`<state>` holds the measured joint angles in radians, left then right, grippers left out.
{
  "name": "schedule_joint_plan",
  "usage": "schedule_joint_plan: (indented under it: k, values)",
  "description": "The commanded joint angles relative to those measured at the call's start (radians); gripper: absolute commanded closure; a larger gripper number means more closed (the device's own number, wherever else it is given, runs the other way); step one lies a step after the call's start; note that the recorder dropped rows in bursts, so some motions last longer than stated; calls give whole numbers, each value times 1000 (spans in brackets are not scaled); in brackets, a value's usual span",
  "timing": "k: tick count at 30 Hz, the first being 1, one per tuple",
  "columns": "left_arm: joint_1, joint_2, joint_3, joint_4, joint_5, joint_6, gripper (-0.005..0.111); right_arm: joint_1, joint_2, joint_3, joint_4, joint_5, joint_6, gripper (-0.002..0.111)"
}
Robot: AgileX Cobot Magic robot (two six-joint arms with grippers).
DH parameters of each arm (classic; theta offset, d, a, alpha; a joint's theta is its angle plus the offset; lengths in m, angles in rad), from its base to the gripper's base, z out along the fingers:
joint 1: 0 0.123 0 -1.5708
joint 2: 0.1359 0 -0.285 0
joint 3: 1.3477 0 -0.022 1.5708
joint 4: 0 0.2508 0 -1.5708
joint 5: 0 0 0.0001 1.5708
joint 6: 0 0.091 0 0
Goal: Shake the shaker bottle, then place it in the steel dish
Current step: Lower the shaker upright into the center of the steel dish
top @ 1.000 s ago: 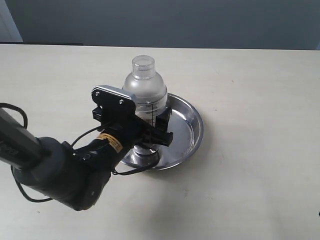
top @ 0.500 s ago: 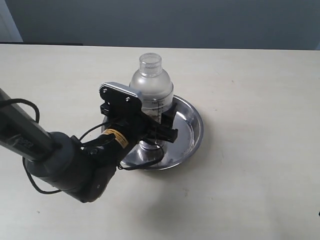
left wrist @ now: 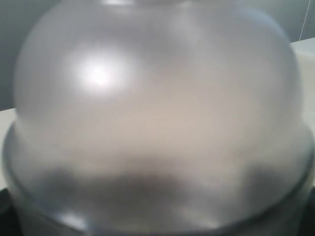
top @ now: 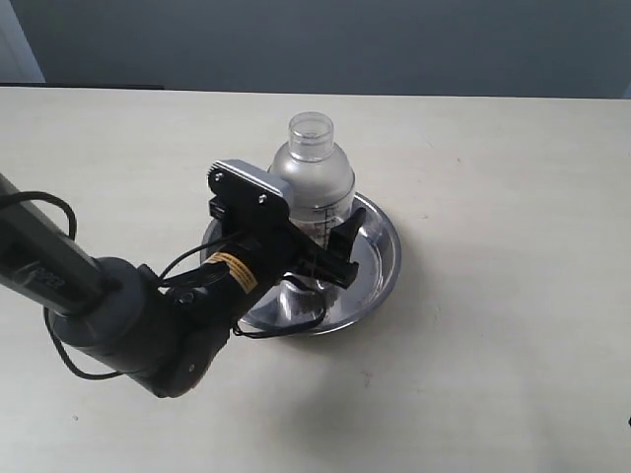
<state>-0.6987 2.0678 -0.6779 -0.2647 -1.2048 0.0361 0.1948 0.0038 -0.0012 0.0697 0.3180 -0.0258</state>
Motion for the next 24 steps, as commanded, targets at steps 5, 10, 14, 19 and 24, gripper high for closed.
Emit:
schedule_joint_plan:
  k: [5, 10, 14, 19, 24]
  values:
    - [2, 3, -3, -81, -16, 3, 18, 4, -4, 1, -5, -13, 0, 109]
    - [2, 3, -3, -59, -16, 3, 18, 4, -4, 1, -5, -13, 0, 109]
    - [2, -17, -3, -48, -16, 1, 18, 4, -4, 1, -5, -13, 0, 109]
    - [2, -55, -3, -28, -16, 1, 18, 4, -4, 1, -5, -13, 0, 109]
    - [2, -85, -3, -59, -16, 58, 18, 4, -4, 1, -5, -13, 0, 109]
